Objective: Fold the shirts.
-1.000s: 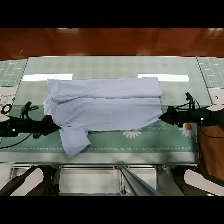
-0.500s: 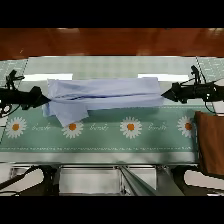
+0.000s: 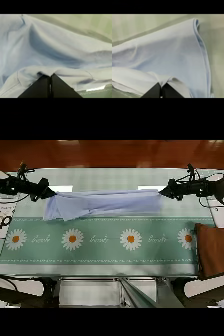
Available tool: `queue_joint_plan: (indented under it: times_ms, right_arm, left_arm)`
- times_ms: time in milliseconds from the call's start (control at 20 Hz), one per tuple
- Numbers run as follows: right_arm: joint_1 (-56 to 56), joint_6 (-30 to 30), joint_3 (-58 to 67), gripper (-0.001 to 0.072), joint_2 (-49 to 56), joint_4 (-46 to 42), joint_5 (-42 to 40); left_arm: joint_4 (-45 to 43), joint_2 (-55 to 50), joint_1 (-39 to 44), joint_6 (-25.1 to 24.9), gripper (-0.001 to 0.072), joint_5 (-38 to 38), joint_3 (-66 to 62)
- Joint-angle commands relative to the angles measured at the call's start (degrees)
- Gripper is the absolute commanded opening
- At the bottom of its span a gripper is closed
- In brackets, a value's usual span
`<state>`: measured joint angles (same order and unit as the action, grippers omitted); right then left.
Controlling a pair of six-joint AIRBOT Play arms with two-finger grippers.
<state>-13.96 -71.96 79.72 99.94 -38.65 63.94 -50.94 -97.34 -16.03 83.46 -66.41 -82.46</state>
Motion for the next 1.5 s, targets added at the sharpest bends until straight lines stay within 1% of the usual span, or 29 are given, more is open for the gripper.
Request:
queue_joint_plan:
  times_ms: [0, 150, 250, 400, 450, 500, 550, 600, 700, 750, 800, 850, 900, 1000, 1100, 1200, 1250, 1350, 1450]
  right_arm:
    - [0.59, -1.07, 4.81, 0.0022, 4.37, 0.39, -0.07]
    - [0.57, -1.09, 4.85, 0.0022, 5.75, 0.57, -0.28]
    - [0.59, -1.11, 4.85, 0.0023, 5.97, 0.59, -0.31]
    - [0.61, -1.09, 4.85, 0.0023, 5.97, 0.74, -0.04]
    - [0.59, -1.09, 4.85, 0.0059, 5.97, 0.74, 0.07]
    - [0.57, -1.6, 4.85, 0.0298, 5.95, 0.76, 0.46]
    - [0.11, -1.66, 5.16, 0.0417, 5.81, 0.63, 2.25]
    - [-1.09, -1.66, 6.29, 0.0419, 5.77, 0.31, 5.18]
    - [-5.49, -1.75, 8.83, 0.0419, 5.03, 0.15, 11.65]
    - [-8.24, -1.97, 8.81, 0.0419, 3.67, -1.22, 13.11]
    - [-10.54, -2.82, 8.46, 0.0419, 2.16, -4.37, 13.53]
    - [-12.52, -4.09, 6.97, 0.0418, 0.35, -7.78, 12.5]
    - [-13.77, -4.55, 4.74, 0.0419, -1.16, -9.53, 10.6]
    - [-14.56, -4.39, -1.01, 0.0421, -2.91, -9.14, 6.29]
    - [-13.62, -3.32, -4.61, 0.0422, -1.86, -6.71, 4.72]
    - [-11.61, -2.78, -5.53, 0.0422, 0.98, -3.74, 4.48]
    - [-10.51, -2.56, -5.51, 0.0422, 2.6, -1.73, 4.2]
    - [-8.55, -1.25, -5.51, 0.0422, 5.05, 2.91, 2.82]
    - [-6.6, -0.76, -5.46, 0.0422, 6.6, 5.86, 1.4]
  left_arm:
    - [-0.02, -6.54, 1.14, 1.86, 0.0016, -0.44, -6.75]
    - [-0.02, -8.59, 2.12, 0.94, 0.0017, 0.42, -7.39]
    - [0.02, -8.76, 2.43, -0.76, 0.0017, 1.84, -7.39]
    - [0.02, -8.76, 2.91, -0.87, 0.0017, 3.28, -7.41]
    - [0.04, -8.74, 3.1, -0.85, 0.0019, 3.39, -7.41]
    - [0.04, -8.63, 3.19, -0.59, 0.0102, 2.84, -7.41]
    - [-0.11, -8.33, 3.04, -0.35, 0.0403, 0.92, -7.8]
    - [-1.11, -8.17, 2.32, -0.44, 0.0504, -2.49, -9.31]
    - [-6.16, -7.32, -0.72, 1.62, 0.0504, -11.34, -13.66]
    - [-7.34, -5.49, -2.34, 1.53, 0.0504, -13.25, -13.94]
    - [-7.56, -2.21, -3.74, 0.28, 0.0504, -13.05, -12.87]
    - [-7.56, 1.75, -4.57, -1.27, 0.0504, -10.99, -10.75]
    - [-7.54, 6.54, -5.03, -1.99, 0.0504, -6.95, -7.28]
    - [-7.26, 18.47, -4.42, -2.82, 0.0504, 4.39, 3.65]
    - [-7.1, 28.81, -2.19, -3.52, 0.0504, 11.72, 14.1]
    - [-7.1, 35.82, 0.15, -3.45, 0.0504, 14.6, 21.51]
    - [-7.08, 37.9, 1.2, -3.39, 0.0504, 14.67, 23.69]
    - [-7.08, 40.33, 3.26, -3.26, 0.0503, 14.45, 25.97]
    - [-6.93, 40.59, 5.29, -3.26, 0.0504, 14.38, 26.08]
